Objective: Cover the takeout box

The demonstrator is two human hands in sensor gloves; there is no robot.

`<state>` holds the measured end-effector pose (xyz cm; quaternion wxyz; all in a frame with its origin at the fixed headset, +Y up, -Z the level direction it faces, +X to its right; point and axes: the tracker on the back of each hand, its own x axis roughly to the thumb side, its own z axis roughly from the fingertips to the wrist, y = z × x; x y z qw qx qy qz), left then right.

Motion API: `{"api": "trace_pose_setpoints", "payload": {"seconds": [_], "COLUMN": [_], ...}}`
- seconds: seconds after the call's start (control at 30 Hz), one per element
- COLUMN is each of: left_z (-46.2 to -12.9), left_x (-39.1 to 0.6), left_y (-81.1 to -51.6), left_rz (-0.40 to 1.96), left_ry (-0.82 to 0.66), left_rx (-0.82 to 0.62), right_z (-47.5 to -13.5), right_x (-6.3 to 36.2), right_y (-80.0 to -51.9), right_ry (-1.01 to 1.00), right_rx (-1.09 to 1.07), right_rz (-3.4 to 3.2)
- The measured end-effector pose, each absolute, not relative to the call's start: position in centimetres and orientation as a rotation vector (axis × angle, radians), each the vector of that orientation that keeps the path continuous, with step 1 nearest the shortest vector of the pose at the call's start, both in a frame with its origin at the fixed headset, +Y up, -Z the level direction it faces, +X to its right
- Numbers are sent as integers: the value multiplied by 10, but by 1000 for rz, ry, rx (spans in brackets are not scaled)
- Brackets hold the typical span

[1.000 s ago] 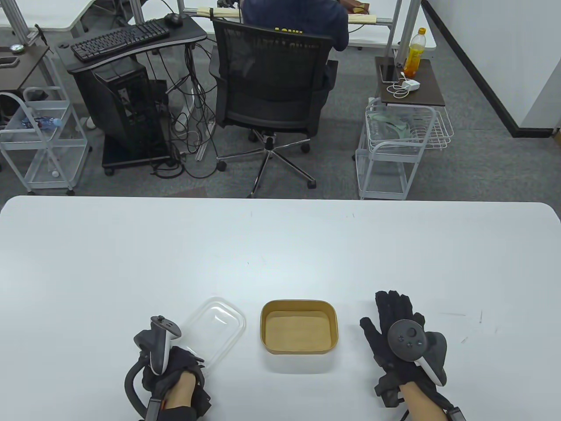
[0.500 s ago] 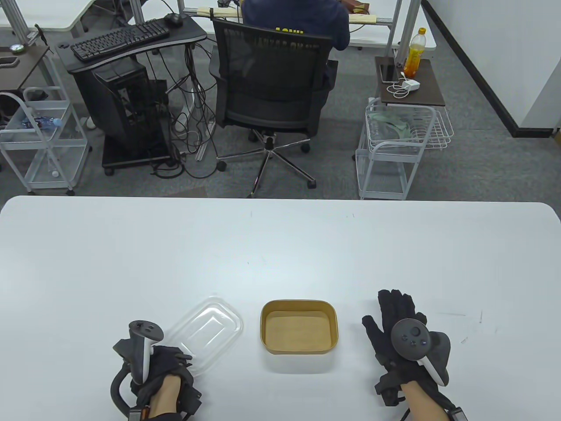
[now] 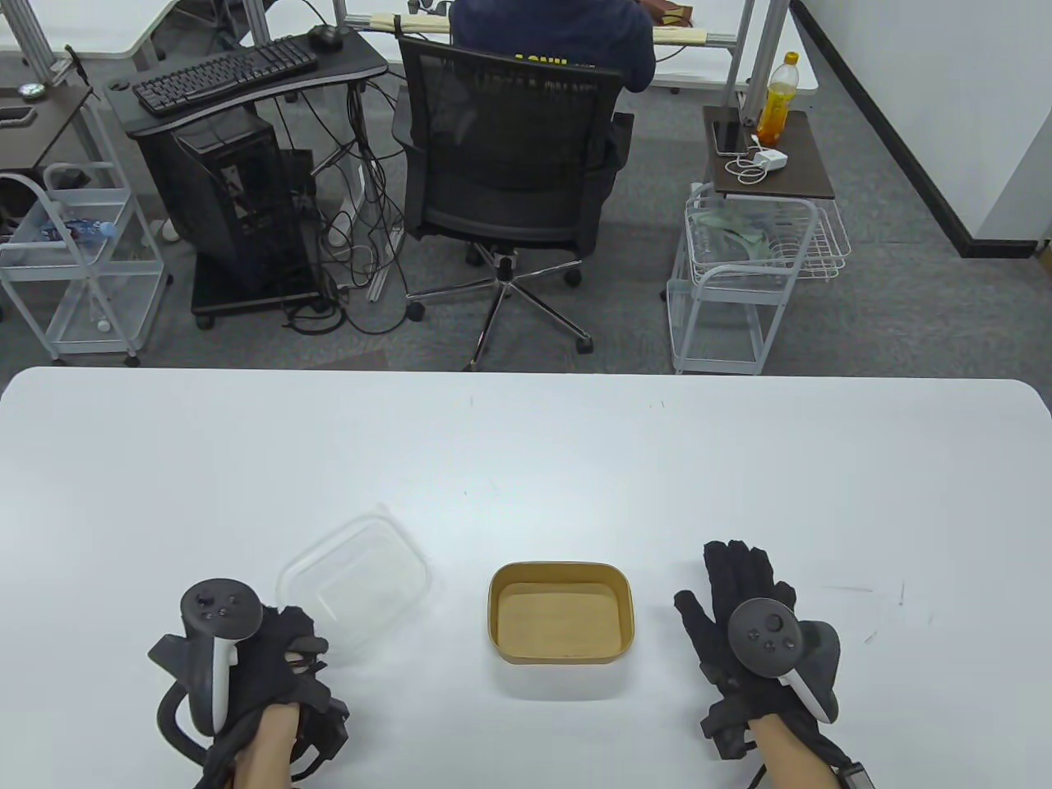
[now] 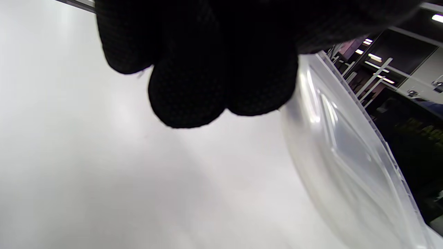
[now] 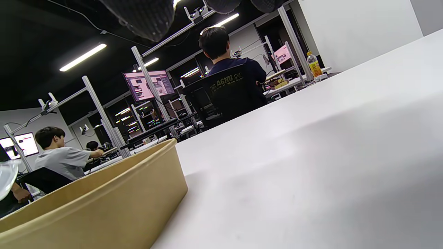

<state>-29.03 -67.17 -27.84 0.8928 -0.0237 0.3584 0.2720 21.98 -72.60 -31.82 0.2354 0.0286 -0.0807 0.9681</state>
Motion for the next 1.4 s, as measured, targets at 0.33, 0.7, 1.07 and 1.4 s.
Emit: {"api": "trace_pose_setpoints", "payload": {"seconds": [0.33,0.7,1.07,1.4], "left_z": [-285,-309,-318,-311], "left_x": [-241,-170,-146,-152], "left_y": [-650,-668,-699,-706], "left_rz": [653,722,757,647], "left_ry": [486,241,127,54], "left_rx": [-35,-176,-321,-146], "right_z": [-311,-316,-333,-345], "right_x": [205,181,200,201], "right_y": [-716,-711,-721,-734], "right_ry": [-348,-187,13,323], "right_rx": [255,330,249,358], "right_rz": [2572,2259,2026,1838]}}
